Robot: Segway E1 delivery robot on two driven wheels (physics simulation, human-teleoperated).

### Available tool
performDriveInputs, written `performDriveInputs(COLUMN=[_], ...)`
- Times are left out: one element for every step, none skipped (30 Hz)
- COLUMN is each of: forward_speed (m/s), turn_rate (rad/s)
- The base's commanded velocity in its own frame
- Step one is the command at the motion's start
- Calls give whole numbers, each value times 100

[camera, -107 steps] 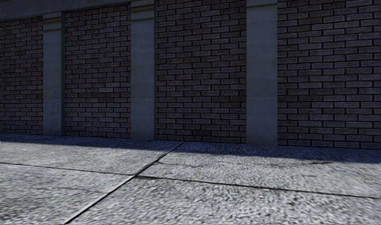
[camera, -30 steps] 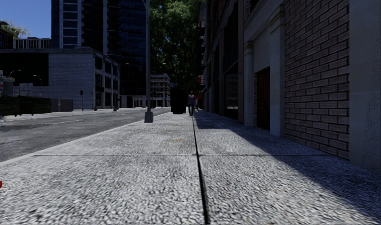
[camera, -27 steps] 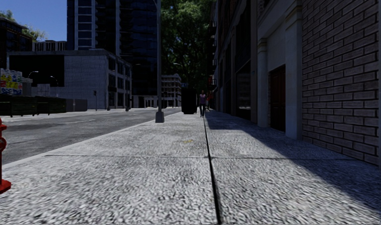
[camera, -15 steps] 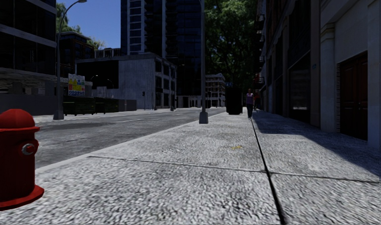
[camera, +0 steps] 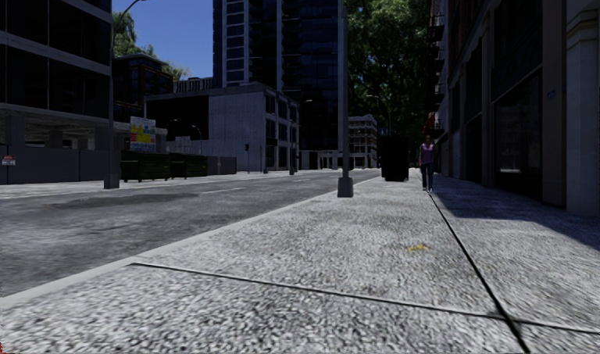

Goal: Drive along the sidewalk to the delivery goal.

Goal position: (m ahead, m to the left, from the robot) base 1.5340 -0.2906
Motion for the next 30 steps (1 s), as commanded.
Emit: performDriveInputs(forward_speed=[128,128,128,128,128,128,128,128,128,128,128,128,128,128,128,128,128,128,128,128,128,128,128,128,128,128,128,128,128,128], turn_rate=[0,0,0,0,0,0,0,0,0,-17,-26,-28,-28,-28,-29,-29,-29,-29,-29,-29,-29,-29,-29,-29,-29,-29,-26,-26,-22,-20])
